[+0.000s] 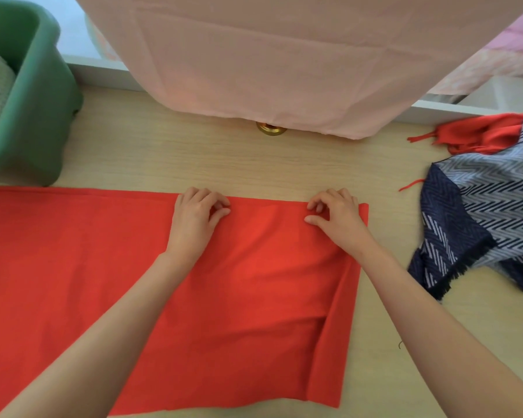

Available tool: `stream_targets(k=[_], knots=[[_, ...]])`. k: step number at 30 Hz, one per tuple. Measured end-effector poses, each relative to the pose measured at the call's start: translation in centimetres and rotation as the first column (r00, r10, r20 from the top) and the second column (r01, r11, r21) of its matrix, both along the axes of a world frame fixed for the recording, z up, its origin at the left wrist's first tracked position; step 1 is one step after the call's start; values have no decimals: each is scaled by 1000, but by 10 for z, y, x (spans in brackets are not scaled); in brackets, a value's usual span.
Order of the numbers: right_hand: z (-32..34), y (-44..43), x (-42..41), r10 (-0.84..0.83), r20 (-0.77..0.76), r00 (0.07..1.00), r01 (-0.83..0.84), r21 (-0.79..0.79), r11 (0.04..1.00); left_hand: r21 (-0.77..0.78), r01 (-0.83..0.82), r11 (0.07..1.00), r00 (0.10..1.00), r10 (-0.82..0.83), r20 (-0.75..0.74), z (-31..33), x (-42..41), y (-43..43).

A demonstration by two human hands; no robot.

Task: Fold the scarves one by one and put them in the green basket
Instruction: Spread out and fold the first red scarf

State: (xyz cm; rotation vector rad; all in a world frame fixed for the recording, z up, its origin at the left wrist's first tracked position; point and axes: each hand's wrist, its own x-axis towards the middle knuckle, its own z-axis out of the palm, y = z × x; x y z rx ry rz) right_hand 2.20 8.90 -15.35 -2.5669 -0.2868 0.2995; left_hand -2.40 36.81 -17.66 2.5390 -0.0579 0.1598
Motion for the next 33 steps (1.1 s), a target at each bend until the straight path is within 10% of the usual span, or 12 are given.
stream_targets(k=[15, 26, 33], knots=[[4, 2, 4, -32, -24, 999, 35, 128, 991, -45, 36, 998, 998, -38, -44, 12, 17, 0], [-15, 15, 15, 44, 280, 959, 33, -265, 964, 285, -71, 956, 995, 51, 80, -12, 35, -11], [10, -5, -64, -510, 217, 832, 516, 35, 856, 154, -97, 983, 986, 74, 151, 4, 5, -33]])
